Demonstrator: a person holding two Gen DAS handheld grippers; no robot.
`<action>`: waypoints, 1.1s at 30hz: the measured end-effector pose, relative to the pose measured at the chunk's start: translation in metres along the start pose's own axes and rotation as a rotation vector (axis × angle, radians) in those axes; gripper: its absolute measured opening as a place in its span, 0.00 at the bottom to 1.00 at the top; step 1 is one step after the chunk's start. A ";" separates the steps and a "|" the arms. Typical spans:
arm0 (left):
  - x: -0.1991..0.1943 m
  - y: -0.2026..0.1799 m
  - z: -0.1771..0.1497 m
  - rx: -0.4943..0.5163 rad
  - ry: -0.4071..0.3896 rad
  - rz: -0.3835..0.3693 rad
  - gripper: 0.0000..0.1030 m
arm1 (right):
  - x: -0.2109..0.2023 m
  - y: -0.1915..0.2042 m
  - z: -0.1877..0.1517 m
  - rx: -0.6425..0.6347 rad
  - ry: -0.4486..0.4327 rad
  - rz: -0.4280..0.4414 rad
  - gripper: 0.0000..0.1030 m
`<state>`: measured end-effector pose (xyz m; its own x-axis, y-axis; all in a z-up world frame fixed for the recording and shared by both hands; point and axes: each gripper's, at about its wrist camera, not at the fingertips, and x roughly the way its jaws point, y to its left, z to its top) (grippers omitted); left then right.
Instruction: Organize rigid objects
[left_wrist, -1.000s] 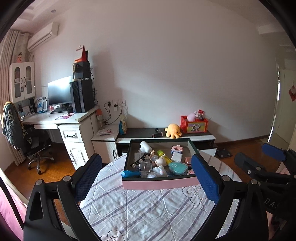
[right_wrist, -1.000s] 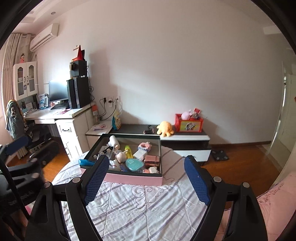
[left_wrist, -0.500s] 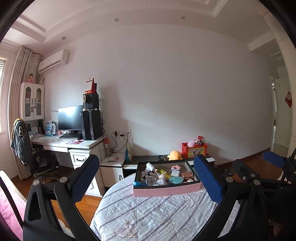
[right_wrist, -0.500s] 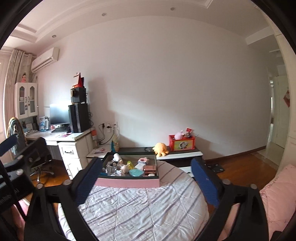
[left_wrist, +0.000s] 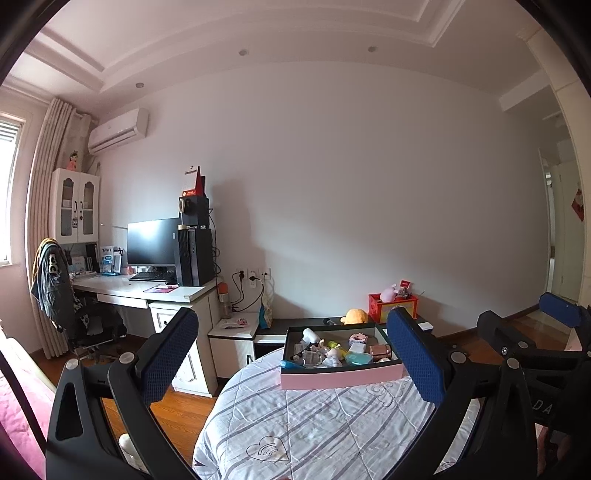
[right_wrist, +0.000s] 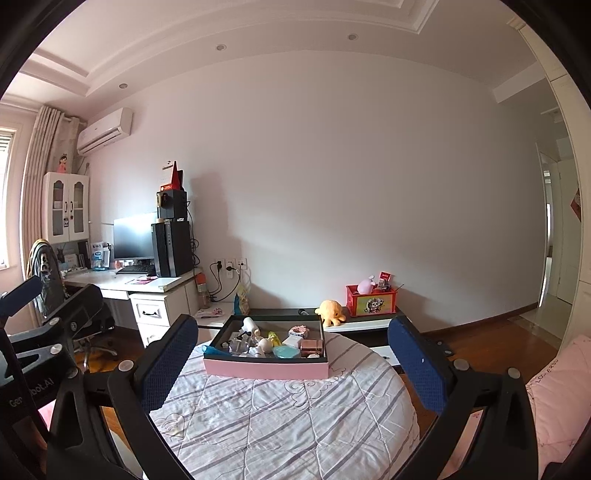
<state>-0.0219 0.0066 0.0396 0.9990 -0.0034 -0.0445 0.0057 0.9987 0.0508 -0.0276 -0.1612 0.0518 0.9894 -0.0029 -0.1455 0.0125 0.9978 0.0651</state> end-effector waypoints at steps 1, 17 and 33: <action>-0.001 -0.001 0.000 0.004 -0.001 0.005 1.00 | -0.003 0.000 0.000 -0.002 -0.003 0.000 1.00; -0.004 -0.004 -0.002 0.001 -0.006 0.014 1.00 | -0.006 0.005 -0.001 -0.010 -0.005 0.001 1.00; -0.008 -0.005 0.000 0.005 -0.019 0.019 1.00 | -0.008 0.004 -0.003 -0.010 -0.006 0.002 1.00</action>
<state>-0.0303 0.0015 0.0394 0.9996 0.0146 -0.0243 -0.0132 0.9983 0.0570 -0.0361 -0.1573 0.0503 0.9902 -0.0017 -0.1397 0.0095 0.9984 0.0554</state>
